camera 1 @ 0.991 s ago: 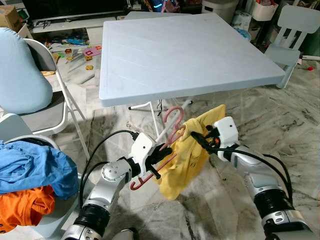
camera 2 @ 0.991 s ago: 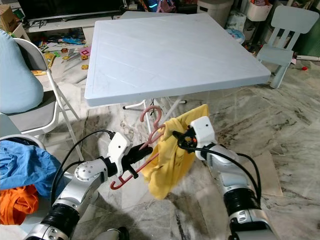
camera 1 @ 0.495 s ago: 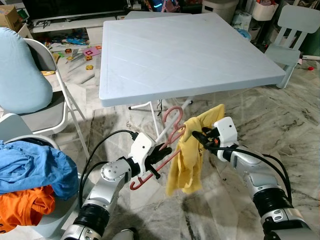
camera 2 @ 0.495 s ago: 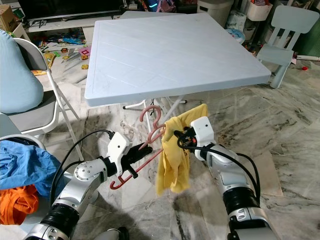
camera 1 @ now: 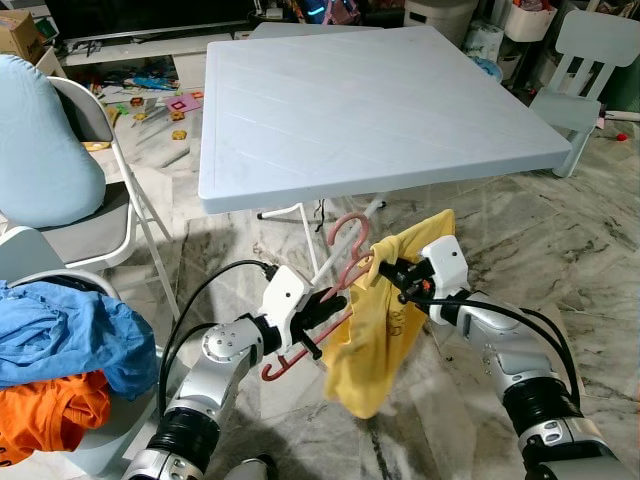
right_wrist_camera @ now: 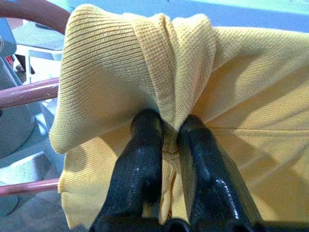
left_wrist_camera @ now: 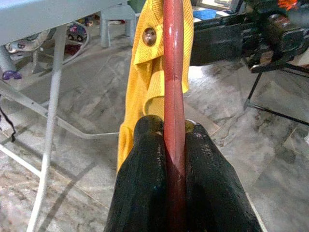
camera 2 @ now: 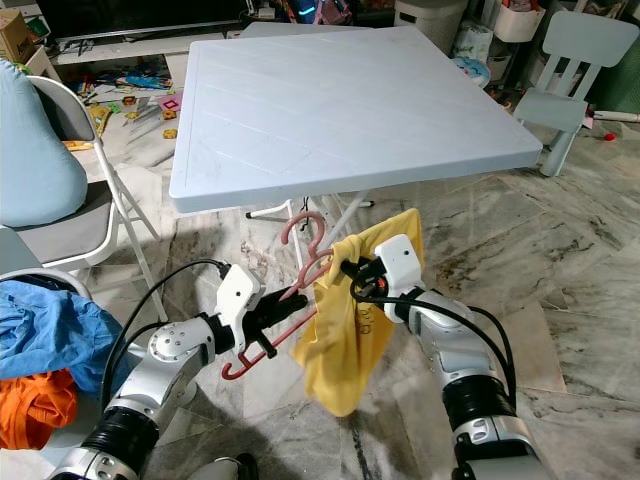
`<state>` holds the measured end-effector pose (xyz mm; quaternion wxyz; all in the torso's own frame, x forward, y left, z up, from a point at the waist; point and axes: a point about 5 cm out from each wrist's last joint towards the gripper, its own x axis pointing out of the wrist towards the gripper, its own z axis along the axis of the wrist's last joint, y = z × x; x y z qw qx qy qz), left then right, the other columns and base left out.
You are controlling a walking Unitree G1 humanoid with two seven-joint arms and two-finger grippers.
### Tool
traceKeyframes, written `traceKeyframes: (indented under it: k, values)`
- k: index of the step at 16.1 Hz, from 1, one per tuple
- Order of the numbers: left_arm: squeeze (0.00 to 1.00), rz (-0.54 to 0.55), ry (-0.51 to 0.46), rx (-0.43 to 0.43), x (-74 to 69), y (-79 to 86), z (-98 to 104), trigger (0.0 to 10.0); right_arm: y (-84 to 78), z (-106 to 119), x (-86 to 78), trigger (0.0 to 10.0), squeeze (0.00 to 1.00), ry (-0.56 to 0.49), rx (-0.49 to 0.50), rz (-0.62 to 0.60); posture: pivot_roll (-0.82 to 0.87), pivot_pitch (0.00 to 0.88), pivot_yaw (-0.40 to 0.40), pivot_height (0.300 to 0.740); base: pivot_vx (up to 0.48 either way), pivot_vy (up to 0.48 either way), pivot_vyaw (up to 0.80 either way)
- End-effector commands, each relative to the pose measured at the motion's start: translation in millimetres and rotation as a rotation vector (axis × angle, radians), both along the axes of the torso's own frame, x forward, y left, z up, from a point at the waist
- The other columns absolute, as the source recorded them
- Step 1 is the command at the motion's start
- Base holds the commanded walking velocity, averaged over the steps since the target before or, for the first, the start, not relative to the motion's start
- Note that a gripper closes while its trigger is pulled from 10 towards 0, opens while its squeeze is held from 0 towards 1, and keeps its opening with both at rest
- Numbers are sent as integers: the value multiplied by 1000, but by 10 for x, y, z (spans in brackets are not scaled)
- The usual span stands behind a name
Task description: Hang hanger
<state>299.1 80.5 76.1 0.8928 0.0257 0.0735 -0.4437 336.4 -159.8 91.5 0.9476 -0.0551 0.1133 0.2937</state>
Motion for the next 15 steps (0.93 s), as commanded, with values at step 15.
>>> traceKeyframes:
  k: [15]
  values:
    - [0, 189, 42, 150, -161, 276, -317, 0, -337, 492, 301, 0, 0, -160, 363, -497, 14, 35, 9, 740, 0, 0, 0]
